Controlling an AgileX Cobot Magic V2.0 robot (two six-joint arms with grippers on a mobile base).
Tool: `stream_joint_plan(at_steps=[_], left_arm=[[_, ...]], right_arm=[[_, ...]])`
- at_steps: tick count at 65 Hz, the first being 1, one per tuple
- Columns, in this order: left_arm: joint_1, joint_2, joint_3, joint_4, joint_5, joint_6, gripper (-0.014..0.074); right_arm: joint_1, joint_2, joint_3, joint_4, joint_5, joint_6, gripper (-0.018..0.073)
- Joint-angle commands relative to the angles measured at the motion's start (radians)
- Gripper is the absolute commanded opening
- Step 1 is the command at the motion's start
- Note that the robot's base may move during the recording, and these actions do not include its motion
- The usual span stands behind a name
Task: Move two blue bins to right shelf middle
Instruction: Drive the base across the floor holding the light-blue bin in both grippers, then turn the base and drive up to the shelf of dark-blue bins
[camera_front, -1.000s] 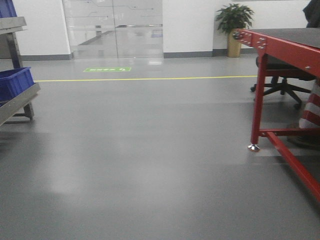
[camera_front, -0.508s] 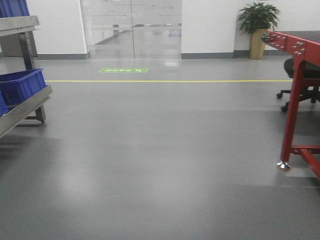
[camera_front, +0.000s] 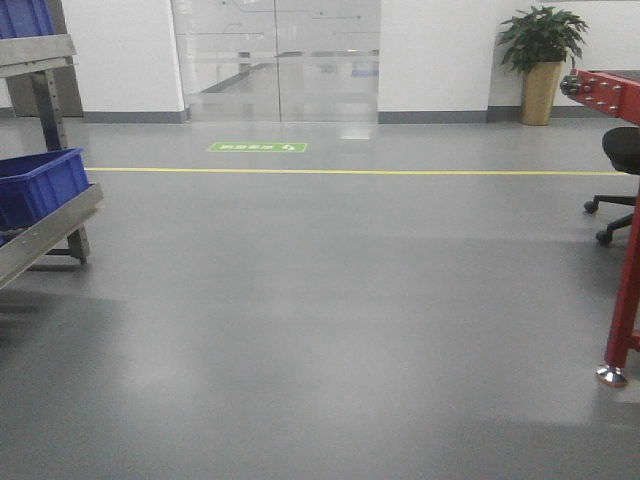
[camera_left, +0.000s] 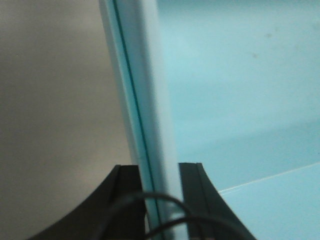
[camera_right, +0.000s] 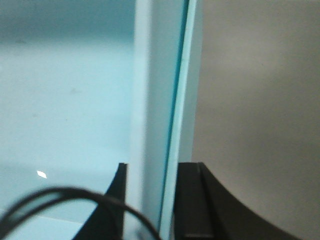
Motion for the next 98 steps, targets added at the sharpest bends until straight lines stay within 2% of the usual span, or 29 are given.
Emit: stream_joint_plan(at_steps=[1,98], left_arm=[[-0.006,-0.02,-0.017,-0.066,-0.046,0.026,-0.0111],[-0.006,-0.02,-0.017,-0.064,-0.046,0.026,-0.0111]], right_arm=[[-0.001,-0.016,-0.019,0.016,-0.113,0.002,-0.0153],[-0.001,-0.016,-0.019,0.016,-0.113,0.002,-0.0153]])
